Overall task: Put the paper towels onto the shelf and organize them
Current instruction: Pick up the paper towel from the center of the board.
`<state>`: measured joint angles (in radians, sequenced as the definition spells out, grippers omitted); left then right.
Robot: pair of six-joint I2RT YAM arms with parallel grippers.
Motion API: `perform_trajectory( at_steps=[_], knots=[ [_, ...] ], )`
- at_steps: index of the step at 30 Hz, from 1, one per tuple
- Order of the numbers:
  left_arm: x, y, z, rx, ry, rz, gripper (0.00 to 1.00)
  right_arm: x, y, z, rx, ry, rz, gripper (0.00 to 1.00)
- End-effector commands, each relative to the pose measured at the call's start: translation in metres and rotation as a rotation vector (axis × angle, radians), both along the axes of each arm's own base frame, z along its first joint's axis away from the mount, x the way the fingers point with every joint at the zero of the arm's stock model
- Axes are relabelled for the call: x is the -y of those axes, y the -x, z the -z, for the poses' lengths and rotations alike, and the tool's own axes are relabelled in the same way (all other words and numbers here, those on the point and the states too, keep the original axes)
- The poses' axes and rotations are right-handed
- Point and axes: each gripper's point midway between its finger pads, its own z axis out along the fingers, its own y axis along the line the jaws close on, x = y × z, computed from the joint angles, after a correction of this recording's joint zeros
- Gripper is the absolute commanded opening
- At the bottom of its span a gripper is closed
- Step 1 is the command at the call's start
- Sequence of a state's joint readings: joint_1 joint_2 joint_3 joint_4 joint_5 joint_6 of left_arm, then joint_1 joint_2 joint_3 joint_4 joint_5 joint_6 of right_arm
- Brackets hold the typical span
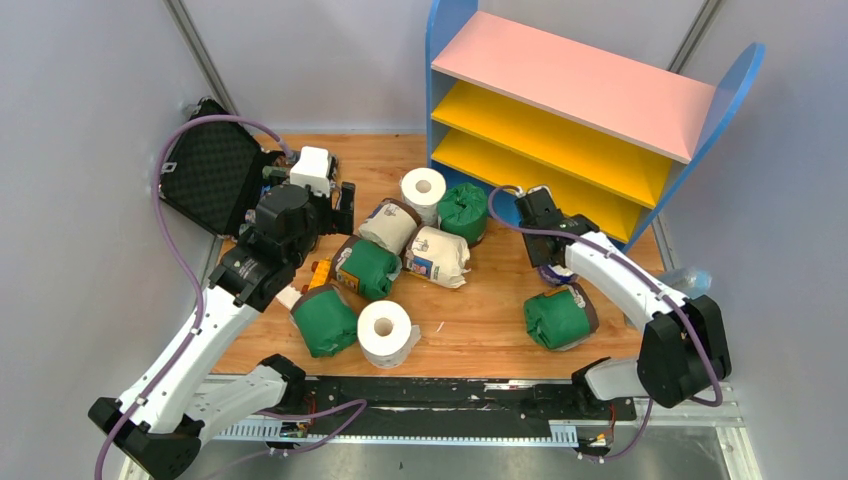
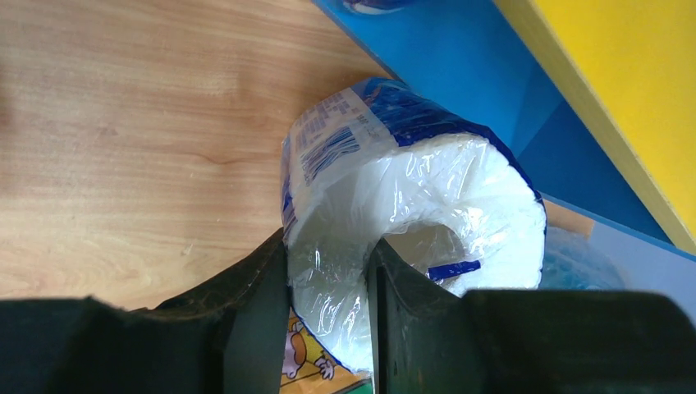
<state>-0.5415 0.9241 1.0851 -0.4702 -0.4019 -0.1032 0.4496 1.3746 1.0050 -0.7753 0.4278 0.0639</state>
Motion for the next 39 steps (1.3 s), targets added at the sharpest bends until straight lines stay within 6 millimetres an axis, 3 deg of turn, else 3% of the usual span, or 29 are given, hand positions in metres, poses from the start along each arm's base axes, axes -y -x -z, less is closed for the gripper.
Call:
perform_trajectory(
  at_steps=[1, 5, 13, 22, 39],
  knots=[
    [0.001, -0.002, -0.013, 0.051, 0.038, 0.003, 1.00, 0.006, -0.027, -0.012, 0.105, -0.029, 0.019, 0.13],
    [0.002, -0.002, -0.012, 0.047, 0.037, 0.006, 1.00, 0.019, -0.037, -0.013, 0.118, -0.009, 0.052, 0.13],
    [0.002, -0.001, -0.013, 0.050, 0.035, 0.007, 1.00, 0.026, -0.054, -0.012, 0.129, 0.038, 0.056, 0.14],
    [0.002, -0.002, -0.011, 0.046, 0.034, 0.010, 1.00, 0.042, -0.065, -0.036, 0.210, 0.091, 0.101, 0.16],
    [0.003, -0.003, -0.009, 0.042, 0.027, 0.011, 1.00, 0.061, -0.063, -0.040, 0.245, 0.168, 0.192, 0.46]
  ],
)
